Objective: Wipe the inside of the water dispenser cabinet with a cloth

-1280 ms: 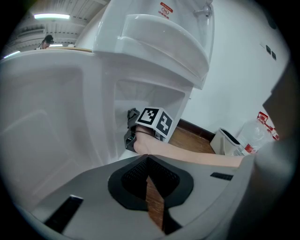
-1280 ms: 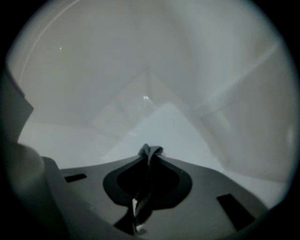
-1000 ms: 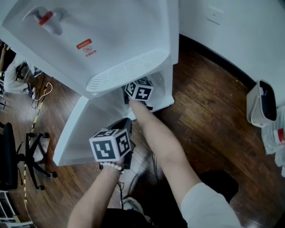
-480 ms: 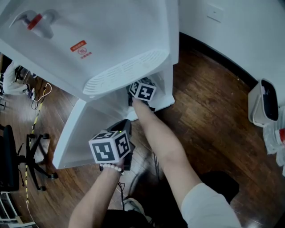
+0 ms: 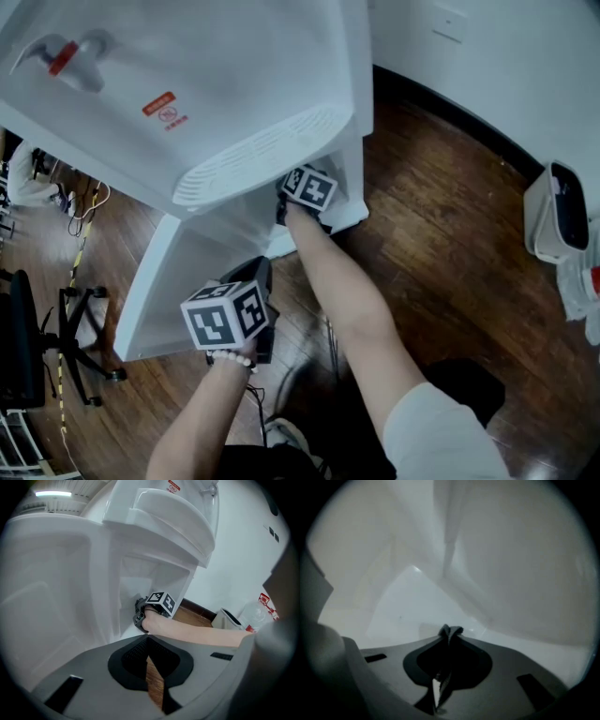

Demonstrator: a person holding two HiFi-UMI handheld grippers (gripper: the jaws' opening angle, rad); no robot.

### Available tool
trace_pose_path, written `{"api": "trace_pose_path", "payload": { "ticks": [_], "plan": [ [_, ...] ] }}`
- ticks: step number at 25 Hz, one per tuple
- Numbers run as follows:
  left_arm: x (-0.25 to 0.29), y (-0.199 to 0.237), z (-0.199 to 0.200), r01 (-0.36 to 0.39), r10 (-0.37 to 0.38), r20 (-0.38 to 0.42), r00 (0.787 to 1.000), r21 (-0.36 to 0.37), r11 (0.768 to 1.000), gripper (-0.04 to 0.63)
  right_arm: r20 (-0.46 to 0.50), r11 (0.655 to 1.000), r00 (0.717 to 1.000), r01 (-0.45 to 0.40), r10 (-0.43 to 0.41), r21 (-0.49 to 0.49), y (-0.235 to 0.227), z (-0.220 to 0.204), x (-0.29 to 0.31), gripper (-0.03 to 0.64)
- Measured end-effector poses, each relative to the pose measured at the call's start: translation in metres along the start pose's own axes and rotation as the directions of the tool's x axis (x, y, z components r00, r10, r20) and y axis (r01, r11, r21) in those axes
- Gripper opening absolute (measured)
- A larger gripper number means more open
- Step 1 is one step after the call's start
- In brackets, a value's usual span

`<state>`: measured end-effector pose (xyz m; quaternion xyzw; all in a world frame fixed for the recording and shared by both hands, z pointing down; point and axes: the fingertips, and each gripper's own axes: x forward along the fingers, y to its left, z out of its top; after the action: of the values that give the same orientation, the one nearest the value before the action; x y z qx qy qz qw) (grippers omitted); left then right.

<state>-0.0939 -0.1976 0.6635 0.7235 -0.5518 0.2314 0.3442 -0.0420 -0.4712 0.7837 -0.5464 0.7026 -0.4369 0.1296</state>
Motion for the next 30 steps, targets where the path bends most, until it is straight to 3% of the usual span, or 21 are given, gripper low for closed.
{"api": "trace_pose_path", "payload": {
  "ticks": [5, 9, 12, 17, 22, 30],
  "plan": [
    [0.002, -0.005, 0.003, 0.013, -0.013, 0.005, 1.0, 0.0, 1.0, -0.003, 0.126, 0.993, 0.988, -0.074, 0.084, -0.088, 0.037, 0.029, -0.015, 0.037],
    [0.003, -0.011, 0.002, 0.024, -0.024, 0.001, 1.0, 0.011, 1.0, -0.003, 0.236, 0.969, 0.956, -0.124, 0.174, -0.214, 0.076, 0.059, -0.033, 0.037],
    [0.002, -0.013, 0.003, 0.025, -0.025, 0.005, 1.0, 0.01, 1.0, -0.003, 0.286, 0.962, 0.938, -0.127, 0.196, -0.244, 0.085, 0.073, -0.04, 0.037],
    [0.004, -0.008, 0.002, 0.019, -0.019, 0.001, 1.0, -0.001, 1.0, -0.003, 0.275, 0.989, 0.957, -0.054, 0.09, -0.135, 0.054, 0.073, -0.032, 0.038],
    [0.006, -0.008, -0.001, 0.02, -0.02, -0.008, 1.0, -0.001, 1.0, -0.003, 0.172, 0.998, 0.985, 0.035, -0.025, -0.06, 0.008, 0.047, -0.017, 0.038],
    [0.008, 0.004, -0.005, 0.007, -0.007, -0.022, 1.0, -0.007, 1.0, -0.003, 0.071, 0.992, 0.99, 0.125, -0.123, -0.017, -0.027, 0.031, 0.0, 0.037]
  ]
}}
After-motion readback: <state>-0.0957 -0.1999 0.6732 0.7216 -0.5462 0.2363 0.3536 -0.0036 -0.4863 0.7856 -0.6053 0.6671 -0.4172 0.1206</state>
